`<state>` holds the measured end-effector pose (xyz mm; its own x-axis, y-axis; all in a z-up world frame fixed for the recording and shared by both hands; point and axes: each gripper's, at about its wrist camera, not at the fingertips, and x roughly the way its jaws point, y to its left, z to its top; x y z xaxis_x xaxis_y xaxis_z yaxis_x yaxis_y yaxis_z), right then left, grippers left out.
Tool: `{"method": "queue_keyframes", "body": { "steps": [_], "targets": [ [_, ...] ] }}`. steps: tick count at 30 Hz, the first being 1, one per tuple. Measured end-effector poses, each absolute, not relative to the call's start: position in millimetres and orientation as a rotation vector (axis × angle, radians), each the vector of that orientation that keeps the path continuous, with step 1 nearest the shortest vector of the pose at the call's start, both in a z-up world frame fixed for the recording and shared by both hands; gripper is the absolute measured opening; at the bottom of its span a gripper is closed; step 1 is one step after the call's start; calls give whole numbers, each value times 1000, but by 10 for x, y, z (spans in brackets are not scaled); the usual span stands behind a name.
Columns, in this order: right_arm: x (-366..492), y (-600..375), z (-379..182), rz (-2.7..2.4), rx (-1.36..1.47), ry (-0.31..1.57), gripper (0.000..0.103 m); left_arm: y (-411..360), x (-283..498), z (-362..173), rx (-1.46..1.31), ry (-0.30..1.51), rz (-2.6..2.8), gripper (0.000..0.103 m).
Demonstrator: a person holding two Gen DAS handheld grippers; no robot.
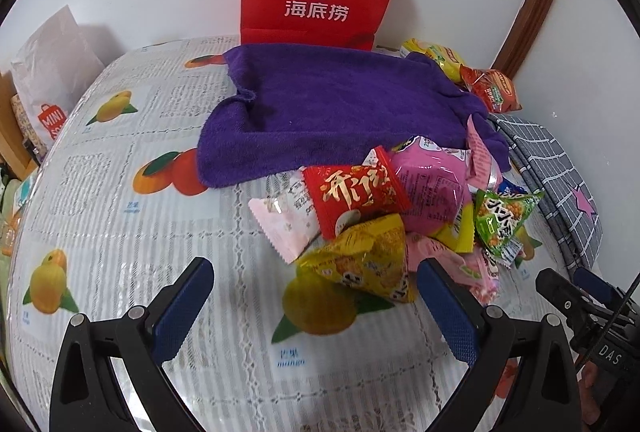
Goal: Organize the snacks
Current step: 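Reach the left tool to the yellow snack packet while the right tool approaches the pile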
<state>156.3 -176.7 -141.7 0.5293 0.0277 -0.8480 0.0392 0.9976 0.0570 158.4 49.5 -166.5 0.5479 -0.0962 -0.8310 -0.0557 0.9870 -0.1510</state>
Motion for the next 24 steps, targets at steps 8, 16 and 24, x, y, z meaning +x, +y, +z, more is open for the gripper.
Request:
{"method": "queue_keyframes", "body": {
  "steps": [8, 16, 24],
  "targets": [
    [1671, -1734, -1538, 11, 75, 1039, 96, 462, 1737, -1803, -166, 1022, -42, 92],
    [1650, -1809, -1537, -15, 74, 1014, 95, 575, 1698, -1807, -187, 1013, -59, 78],
    [1670, -1871, -1575, 10, 113, 1018, 95, 609, 1727, -1784, -216, 1024, -87, 78]
  ]
}}
